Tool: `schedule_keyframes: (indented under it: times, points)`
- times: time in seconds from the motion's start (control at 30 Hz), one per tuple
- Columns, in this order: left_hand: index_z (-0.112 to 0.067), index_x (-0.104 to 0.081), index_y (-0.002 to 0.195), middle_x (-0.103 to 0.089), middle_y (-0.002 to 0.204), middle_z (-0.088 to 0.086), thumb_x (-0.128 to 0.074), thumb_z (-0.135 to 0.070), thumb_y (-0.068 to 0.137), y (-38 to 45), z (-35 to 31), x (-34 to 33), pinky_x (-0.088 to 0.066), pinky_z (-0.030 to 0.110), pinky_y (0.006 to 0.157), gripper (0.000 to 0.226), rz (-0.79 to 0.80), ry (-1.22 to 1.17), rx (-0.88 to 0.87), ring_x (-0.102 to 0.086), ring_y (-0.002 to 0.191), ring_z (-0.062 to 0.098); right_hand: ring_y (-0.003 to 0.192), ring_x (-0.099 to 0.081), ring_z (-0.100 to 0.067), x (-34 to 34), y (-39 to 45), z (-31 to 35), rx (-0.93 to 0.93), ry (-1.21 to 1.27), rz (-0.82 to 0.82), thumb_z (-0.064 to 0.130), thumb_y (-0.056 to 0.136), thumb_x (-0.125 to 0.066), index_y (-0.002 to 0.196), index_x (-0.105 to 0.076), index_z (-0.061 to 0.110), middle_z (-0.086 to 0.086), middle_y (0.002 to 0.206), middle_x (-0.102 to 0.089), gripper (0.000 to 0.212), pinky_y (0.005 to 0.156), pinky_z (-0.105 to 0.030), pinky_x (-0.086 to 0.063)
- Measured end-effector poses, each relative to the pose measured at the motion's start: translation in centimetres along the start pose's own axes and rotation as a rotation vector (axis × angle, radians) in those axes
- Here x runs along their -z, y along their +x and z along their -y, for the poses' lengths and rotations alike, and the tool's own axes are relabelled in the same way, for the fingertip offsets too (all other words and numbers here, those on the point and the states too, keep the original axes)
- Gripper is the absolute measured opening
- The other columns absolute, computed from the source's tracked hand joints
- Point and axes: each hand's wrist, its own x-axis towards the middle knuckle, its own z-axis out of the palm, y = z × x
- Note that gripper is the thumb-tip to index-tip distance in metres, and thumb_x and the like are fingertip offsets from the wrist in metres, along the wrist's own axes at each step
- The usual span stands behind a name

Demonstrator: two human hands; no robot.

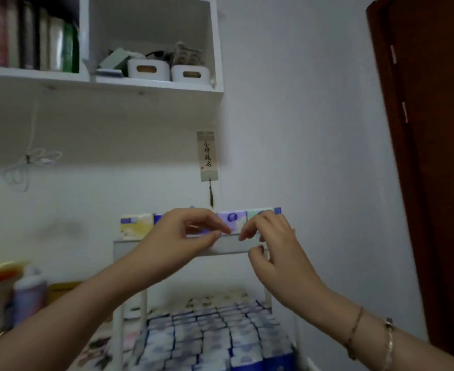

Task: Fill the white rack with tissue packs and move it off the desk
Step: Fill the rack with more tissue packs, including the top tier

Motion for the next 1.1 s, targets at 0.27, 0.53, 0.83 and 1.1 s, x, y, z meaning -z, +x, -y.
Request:
schedule_keyframes:
  times: [0.27, 0.53, 0.83, 1.1]
  points:
    - [-0.016, -0.075, 0.088, -0.074, 0.085, -0.005, -0.066, -0.006, 0.086, -11.4, 4.3, 4.5, -0.056, 0.030, 0.078, 0.013, 0.002, 0.075, 0.283, -0.069, 0.082, 0.009, 0.088, -0.045, -0.008, -9.3, -4.4, 5.6, 0.111, 0.169, 0.412, 0.009, 0.080, -0.046, 0.088, -0.054, 0.023, 0.009, 0.086, -0.052, 0.017, 0.077, -0.025, -0.039]
    - [-0.034, -0.059, 0.109, -0.058, 0.110, -0.021, -0.076, -0.044, 0.073, -21.2, 11.4, 5.1, -0.046, 0.013, 0.072, 0.041, 0.190, 0.305, 0.656, -0.057, 0.092, -0.002, 0.090, -0.046, -0.009, -16.9, -7.6, 9.3, 0.209, 0.208, 0.667, 0.012, 0.085, -0.048, 0.092, -0.059, 0.021, 0.005, 0.089, -0.058, 0.015, 0.076, -0.023, -0.037]
    - [-0.025, -0.055, 0.117, -0.057, 0.106, -0.008, -0.077, -0.045, 0.070, -23.8, 14.9, 2.6, -0.044, 0.015, 0.071, 0.055, 0.365, 0.370, 0.698, -0.055, 0.087, 0.005, 0.079, -0.054, -0.004, -18.7, -7.3, 9.5, -0.019, 0.249, 0.696, 0.015, 0.086, -0.051, 0.089, -0.061, 0.025, 0.011, 0.085, -0.059, 0.014, 0.072, -0.028, -0.048]
    - [-0.031, -0.059, 0.109, -0.060, 0.103, -0.016, -0.081, -0.034, 0.072, -21.3, 11.0, 4.5, -0.052, 0.017, 0.072, 0.043, 0.112, 0.075, 0.511, -0.057, 0.094, -0.001, 0.072, -0.060, -0.004, -16.1, -6.1, 9.8, -0.267, 0.322, 0.786, 0.048, 0.091, -0.049, 0.110, -0.049, 0.032, 0.007, 0.092, -0.065, 0.025, 0.063, -0.022, -0.046]
